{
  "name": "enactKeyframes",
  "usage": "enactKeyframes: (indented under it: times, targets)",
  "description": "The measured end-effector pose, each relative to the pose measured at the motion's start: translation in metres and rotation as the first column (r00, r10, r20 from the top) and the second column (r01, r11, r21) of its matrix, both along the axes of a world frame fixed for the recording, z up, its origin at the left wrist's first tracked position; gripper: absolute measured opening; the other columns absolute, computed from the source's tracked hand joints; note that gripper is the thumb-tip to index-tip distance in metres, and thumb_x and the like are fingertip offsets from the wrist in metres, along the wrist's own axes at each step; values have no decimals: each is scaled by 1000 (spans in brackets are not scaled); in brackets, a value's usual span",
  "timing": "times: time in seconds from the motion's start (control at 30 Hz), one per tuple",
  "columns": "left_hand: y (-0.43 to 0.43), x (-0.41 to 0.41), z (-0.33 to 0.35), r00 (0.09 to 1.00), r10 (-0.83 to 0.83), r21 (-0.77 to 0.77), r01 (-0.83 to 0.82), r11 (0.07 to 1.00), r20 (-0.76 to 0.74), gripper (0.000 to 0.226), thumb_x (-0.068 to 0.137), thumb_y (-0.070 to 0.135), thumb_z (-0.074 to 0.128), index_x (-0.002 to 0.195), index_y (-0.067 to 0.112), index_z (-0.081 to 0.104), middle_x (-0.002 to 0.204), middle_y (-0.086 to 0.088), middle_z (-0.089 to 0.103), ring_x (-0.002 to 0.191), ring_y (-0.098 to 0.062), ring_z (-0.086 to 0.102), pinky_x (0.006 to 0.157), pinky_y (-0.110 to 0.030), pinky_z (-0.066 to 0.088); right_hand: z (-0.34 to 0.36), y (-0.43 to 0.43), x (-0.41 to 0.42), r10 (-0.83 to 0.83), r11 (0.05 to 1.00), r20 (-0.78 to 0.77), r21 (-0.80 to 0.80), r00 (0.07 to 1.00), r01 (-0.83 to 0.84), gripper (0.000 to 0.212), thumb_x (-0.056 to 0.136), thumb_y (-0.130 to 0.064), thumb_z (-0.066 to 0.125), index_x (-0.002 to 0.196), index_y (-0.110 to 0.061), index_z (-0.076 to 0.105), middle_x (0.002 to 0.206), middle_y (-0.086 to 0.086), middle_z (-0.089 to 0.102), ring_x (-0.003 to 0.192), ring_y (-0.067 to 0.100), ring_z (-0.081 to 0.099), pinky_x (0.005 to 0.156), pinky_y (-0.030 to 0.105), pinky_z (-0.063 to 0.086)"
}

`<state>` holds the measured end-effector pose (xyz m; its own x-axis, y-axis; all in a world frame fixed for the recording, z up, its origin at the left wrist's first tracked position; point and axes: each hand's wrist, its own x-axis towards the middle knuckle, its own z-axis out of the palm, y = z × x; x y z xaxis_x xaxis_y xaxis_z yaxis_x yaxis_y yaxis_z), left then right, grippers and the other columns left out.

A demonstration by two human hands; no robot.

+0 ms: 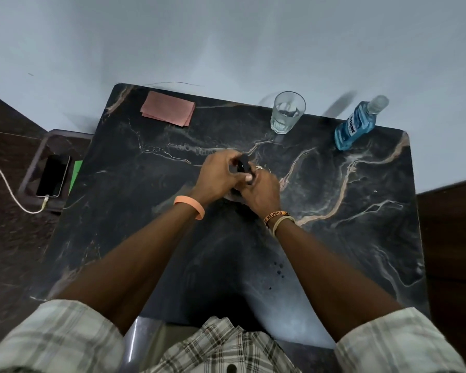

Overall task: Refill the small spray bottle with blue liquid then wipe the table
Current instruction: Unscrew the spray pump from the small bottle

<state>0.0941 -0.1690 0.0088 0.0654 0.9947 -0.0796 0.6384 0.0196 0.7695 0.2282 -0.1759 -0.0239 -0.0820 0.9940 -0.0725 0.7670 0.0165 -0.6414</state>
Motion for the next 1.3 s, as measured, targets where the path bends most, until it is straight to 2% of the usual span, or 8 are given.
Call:
enactKeyframes:
  times: [0.13,0.3,0.43,0.57,0.73,0.87,1.2,1.3]
  targets:
    - [-4,-1,-2,984,68,-74,-56,996,163,64,64,18,89,123,19,65,122,3,67,110,-11,62,97,-31,51,-1,1,-2,-11,1000,25,-18,1000,11,20,81,-31,68,94,-17,68,79,10,70,73,32,65,62,32,45]
    - [-5,0,0,995,72,-41,-69,997,69,33,67,17,86,96,22,72,100,7,72,98,-9,66,90,-34,54,0,-1,-3,-44,999,44,-7,998,44,27,82,-34,65,93,-10,71,82,15,70,75,35,65,60,27,34]
    - [-5,4,1,995,18,-15,-17,1000,96,63,67,13,85,125,20,63,123,6,65,113,-5,59,95,-11,43,2,0,-3,-30,998,101,-59,994,36,22,81,-26,69,93,-8,70,90,15,70,81,34,65,63,31,42]
    - [-4,7,-3,998,35,30,-37,999,45,39,65,11,85,100,24,73,99,10,71,94,-5,64,87,-30,54,2,-1,-3,-57,995,59,-81,997,62,27,86,-32,64,94,-7,70,94,15,69,84,33,65,66,33,46]
    - [-4,6,-7,987,54,-15,-52,999,150,55,66,12,84,117,24,68,114,7,67,106,-7,63,97,-31,52,5,-1,-3,-32,997,52,-68,998,36,33,84,-26,67,115,-16,68,102,14,70,94,33,66,77,39,53]
    - [-1,5,-5,998,10,-10,-9,1000,65,36,66,12,83,99,21,72,98,6,69,97,-12,64,89,-42,53,1,-1,-2,-34,997,58,-73,998,38,31,86,-33,65,102,-7,69,94,16,70,86,34,66,66,35,49]
    - [-3,7,-7,993,106,-22,-105,994,60,49,64,22,87,109,18,69,109,-1,67,103,-17,64,92,-40,53,-4,-1,0,-40,999,69,-24,997,42,27,85,-34,63,92,-9,70,84,15,71,77,35,65,59,27,33]
    - [-4,11,-4,975,132,-74,-121,990,181,60,63,12,85,120,15,64,116,1,67,107,-11,63,97,-36,52,-5,0,0,-12,1000,92,11,996,11,25,85,-30,64,102,-12,70,86,15,71,82,37,65,62,33,41]
